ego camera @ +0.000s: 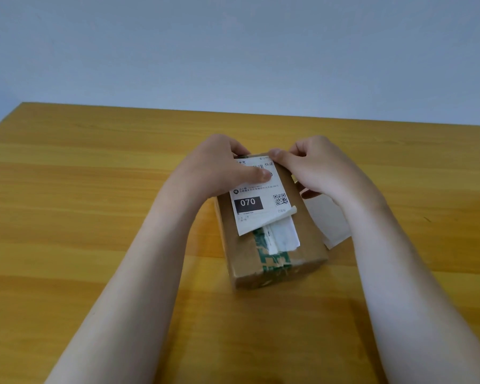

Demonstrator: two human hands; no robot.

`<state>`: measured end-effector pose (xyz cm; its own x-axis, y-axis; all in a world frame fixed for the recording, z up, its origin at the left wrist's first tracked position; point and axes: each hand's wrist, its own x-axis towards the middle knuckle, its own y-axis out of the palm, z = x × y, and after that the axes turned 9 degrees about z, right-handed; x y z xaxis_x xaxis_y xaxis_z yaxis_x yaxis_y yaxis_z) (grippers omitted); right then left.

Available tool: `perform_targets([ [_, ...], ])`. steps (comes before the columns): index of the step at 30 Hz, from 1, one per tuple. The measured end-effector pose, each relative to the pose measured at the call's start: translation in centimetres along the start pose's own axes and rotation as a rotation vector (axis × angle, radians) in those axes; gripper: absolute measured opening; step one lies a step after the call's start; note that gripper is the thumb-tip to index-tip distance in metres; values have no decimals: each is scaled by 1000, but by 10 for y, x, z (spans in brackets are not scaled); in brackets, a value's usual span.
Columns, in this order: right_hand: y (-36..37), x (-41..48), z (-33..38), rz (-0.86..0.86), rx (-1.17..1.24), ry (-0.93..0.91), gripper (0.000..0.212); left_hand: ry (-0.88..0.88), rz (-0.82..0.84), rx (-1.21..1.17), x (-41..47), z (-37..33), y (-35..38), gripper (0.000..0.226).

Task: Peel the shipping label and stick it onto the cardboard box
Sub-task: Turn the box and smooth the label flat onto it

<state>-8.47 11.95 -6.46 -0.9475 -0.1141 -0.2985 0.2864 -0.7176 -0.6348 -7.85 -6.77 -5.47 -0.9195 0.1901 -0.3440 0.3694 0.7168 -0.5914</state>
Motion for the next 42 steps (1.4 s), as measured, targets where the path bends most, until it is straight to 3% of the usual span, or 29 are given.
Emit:
perform_targets([
  [7, -12, -16, 13, 64, -27, -1, 43, -61, -81, -9, 5, 5, 0, 44],
  [17, -15, -12, 9, 107, -6, -8, 72, -173, -259, 97, 6, 11, -5, 51],
  [19, -16, -11, 6, 107, -2, -5, 75, -167, -221, 71, 5, 10, -7, 54],
  [26, -15, -10, 3, 141, -41, 8, 84, -73, 7, 77, 1, 9, -9, 94],
  [34, -11, -4, 0, 117, -5, 6, 64, -62, -94, 90, 4, 10, -4, 61],
  [42, -4, -2, -2, 23, 23, -14, 51, -100, -107, 124, 6, 11, -3, 58],
])
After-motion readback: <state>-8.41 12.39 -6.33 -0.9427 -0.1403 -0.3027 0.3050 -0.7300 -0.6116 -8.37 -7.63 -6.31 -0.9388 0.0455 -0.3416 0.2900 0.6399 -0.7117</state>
